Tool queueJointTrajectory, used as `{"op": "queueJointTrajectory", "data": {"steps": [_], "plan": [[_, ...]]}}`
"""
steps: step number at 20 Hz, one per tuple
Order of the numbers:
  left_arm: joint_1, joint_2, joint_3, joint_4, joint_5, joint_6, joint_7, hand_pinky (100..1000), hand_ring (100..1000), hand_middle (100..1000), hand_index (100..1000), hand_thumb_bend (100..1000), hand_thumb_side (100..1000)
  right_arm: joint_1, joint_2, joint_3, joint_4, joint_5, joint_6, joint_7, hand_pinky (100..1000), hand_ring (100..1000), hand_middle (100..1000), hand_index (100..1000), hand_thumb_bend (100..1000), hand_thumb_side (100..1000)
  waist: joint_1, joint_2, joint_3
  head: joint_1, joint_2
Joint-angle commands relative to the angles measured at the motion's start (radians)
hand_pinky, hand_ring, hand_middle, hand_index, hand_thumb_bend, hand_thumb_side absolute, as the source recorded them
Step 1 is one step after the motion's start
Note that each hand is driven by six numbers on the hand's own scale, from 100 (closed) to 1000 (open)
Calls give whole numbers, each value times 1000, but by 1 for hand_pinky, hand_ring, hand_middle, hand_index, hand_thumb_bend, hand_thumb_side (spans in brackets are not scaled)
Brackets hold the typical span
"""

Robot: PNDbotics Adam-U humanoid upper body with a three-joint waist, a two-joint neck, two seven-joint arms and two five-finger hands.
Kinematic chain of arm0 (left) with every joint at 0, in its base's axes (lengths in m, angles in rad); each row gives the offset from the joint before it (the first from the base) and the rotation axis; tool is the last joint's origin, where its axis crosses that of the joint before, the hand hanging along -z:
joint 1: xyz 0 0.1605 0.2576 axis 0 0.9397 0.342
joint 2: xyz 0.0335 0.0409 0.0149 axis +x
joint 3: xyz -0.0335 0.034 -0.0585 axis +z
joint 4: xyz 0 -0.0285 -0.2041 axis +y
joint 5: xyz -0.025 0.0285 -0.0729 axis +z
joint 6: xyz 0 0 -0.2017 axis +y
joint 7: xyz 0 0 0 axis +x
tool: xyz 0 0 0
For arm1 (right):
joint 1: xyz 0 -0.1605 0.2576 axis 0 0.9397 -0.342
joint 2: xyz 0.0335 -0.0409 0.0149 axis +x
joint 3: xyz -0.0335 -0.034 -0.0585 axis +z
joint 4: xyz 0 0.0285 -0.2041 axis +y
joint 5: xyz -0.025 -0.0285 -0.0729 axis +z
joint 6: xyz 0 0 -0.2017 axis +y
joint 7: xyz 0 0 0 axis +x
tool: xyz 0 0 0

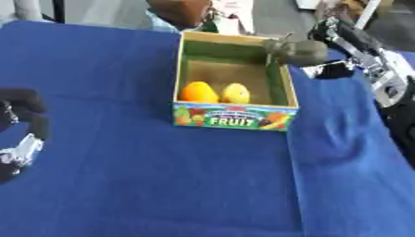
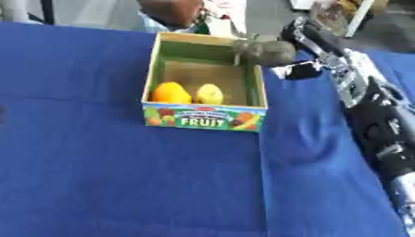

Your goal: Pick up objects on the table and place them in the box.

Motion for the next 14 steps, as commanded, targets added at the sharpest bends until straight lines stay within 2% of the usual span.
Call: {"op": "queueJointTrajectory", "data": {"steps": [1, 9, 14], "plan": [[-14, 7, 1, -20, 6, -2, -5, 667, 690, 621, 754, 257, 230, -32, -5, -2, -5, 17, 8, -19, 702, 512, 270, 347, 100, 182, 8, -18, 4, -9, -7], [-19, 5, -2, -20, 12, -3, -11, 667, 690, 621, 754, 257, 229, -48, 31, 7, -14, 24, 5, -9, 709, 516, 280, 359, 100, 175, 9, -19, 15, -23, 0], [-21, 5, -4, -20, 14, -4, -14, 667, 690, 621, 754, 257, 228, -51, 47, 16, -23, 33, -3, 4, 715, 530, 317, 403, 100, 195, 9, -19, 18, -28, 5]]}}
